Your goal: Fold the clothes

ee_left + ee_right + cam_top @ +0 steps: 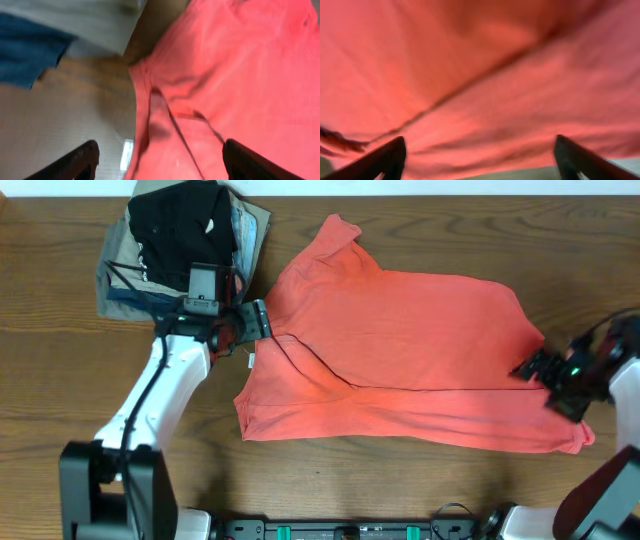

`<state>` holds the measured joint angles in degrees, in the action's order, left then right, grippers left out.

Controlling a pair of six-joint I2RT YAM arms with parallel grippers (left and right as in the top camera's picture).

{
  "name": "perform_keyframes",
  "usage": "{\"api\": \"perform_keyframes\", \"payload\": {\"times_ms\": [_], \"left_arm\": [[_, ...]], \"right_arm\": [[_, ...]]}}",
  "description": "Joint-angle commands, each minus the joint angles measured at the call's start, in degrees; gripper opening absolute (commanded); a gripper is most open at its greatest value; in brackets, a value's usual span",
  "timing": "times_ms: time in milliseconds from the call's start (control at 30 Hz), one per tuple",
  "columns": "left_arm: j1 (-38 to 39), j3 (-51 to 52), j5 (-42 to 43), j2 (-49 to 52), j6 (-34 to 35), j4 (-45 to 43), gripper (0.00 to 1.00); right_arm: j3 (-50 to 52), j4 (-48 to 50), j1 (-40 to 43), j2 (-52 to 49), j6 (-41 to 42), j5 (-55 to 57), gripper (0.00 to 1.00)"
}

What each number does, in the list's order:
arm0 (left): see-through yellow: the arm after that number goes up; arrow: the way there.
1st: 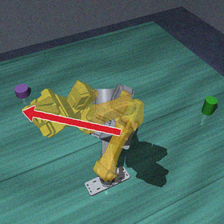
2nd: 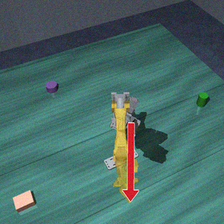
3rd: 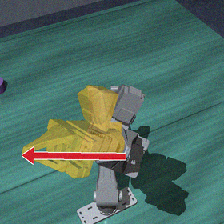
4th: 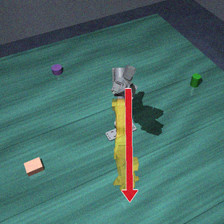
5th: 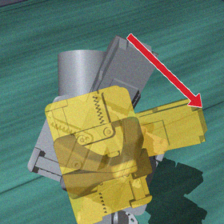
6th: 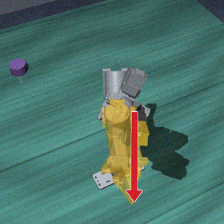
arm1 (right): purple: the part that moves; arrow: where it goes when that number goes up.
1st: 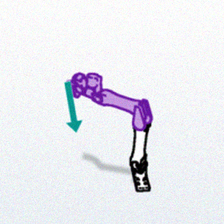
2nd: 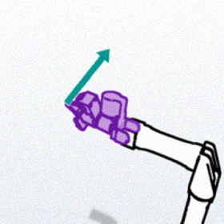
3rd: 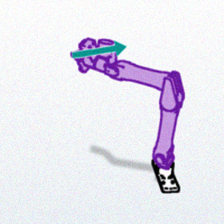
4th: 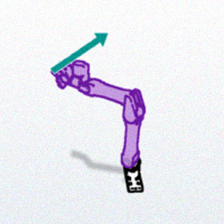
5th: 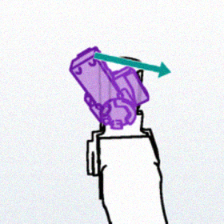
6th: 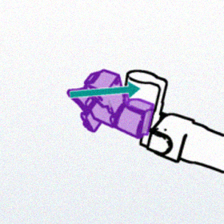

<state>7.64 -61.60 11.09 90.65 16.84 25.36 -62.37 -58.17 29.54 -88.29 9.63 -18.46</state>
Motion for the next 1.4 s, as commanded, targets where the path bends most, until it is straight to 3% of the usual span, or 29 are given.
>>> {"api": "perform_keyframes", "payload": {"times_ms": [0, 200, 600, 1367], "left_arm": [[0.79, -0.79, 4.57, -1.27, -0.28, 3.23, 0.81], [5.01, 1.57, 7.96, 1.46, -0.26, 6.45, 0.92], [15.06, 1.84, 7.74, 8.04, -0.28, 11.47, 0.92], [15.47, 1.84, 7.69, 10.43, -0.31, 11.69, 0.93]], "right_arm": [[-5.84, 0.9, 0.92, 2.36, 0.44, 4.17, 0.99], [-7.63, 8.72, 1.99, 1.6, 4.11, 8.5, 0.99], [-8.96, 17.55, 3.85, -10.19, 2.71, 7.45, 0.99], [-12.22, 29.49, 1.64, -30.77, -8.48, -9.01, 0.98]]}}
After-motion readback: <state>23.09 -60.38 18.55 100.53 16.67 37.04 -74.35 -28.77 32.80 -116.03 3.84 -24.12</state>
